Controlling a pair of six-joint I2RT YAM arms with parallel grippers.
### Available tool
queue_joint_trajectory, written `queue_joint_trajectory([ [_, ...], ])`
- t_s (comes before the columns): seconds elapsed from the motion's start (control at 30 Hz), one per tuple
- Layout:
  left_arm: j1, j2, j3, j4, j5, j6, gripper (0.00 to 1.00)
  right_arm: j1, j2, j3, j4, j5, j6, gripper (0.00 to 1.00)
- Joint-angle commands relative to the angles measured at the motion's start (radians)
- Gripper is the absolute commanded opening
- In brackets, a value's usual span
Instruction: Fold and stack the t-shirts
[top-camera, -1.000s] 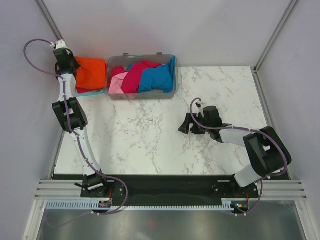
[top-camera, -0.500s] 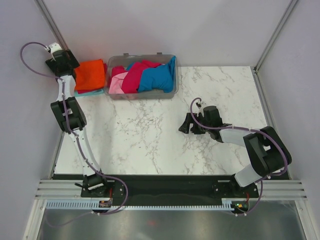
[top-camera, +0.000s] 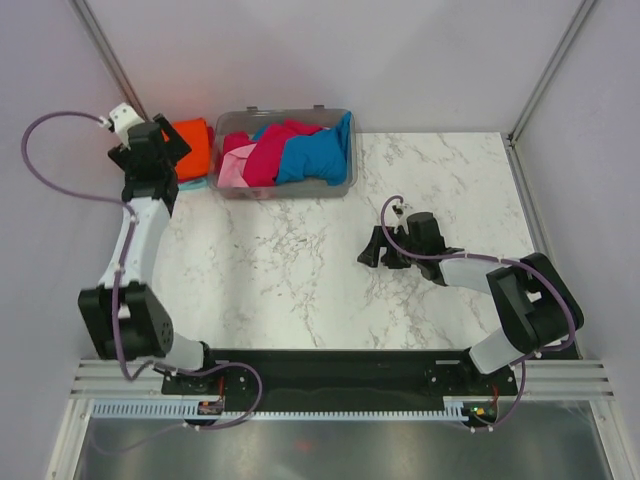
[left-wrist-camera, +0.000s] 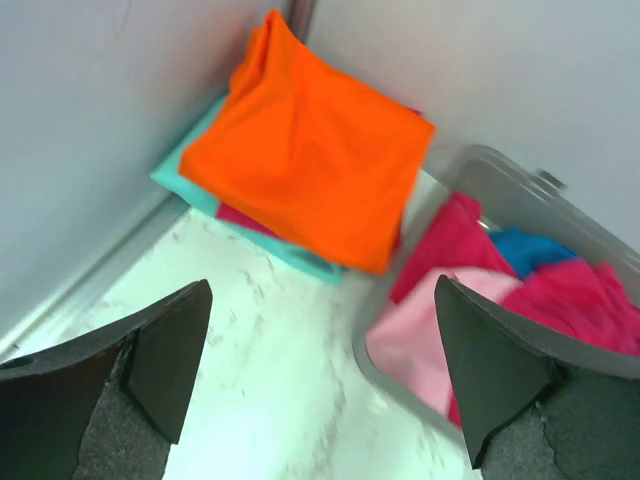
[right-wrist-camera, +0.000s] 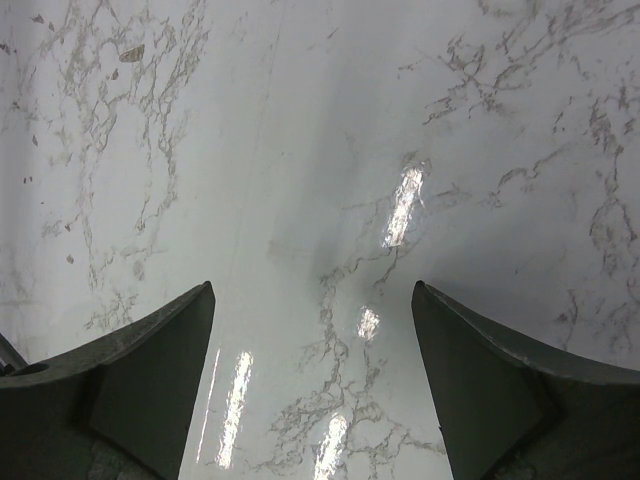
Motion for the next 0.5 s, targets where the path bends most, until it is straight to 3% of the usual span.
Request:
queue_joint_trajectory([
  [0.0, 0.001, -0.219, -0.218, -0.057, 0.108, -0.166, 1.00, 0.007, 0.030, -0.025, -0.091, 0.028, -0.006, 0.89],
  [0.03, 0.003, -0.333, -0.258, -0.078, 0.186, -0.175, 1.00, 0.007, 0.030, -0.025, -0.093, 0.030, -0.004, 0.89],
  [0.1, -0.008, -0.417, -0.341, -0.133, 0.376, -0.149, 0.94, 0.008, 0.026, -0.028, -0.093, 0.028, -0.006, 0.90],
  [0.2, -0.057, -0.512, -0.407, -0.284, 0.515, -0.109, 0.92, 0.010, 0.013, -0.033, -0.091, 0.034, -0.006, 0.90],
  [0.3, -0.057, -0.572, -0.482, -0.333, 0.717, -0.057, 1.00, 0.015, 0.003, -0.039, -0.094, 0.044, -0.004, 0.91],
  [0.4, -0.059, -0.630, -0.533, -0.382, 0.845, -0.019, 1.00, 0.016, -0.007, -0.039, -0.099, 0.053, -0.006, 0.93],
  [0.47, -0.057, -0.676, -0.562, -0.388, 0.857, -0.003, 1.00, 0.016, -0.003, -0.034, -0.107, 0.057, -0.004, 0.94],
])
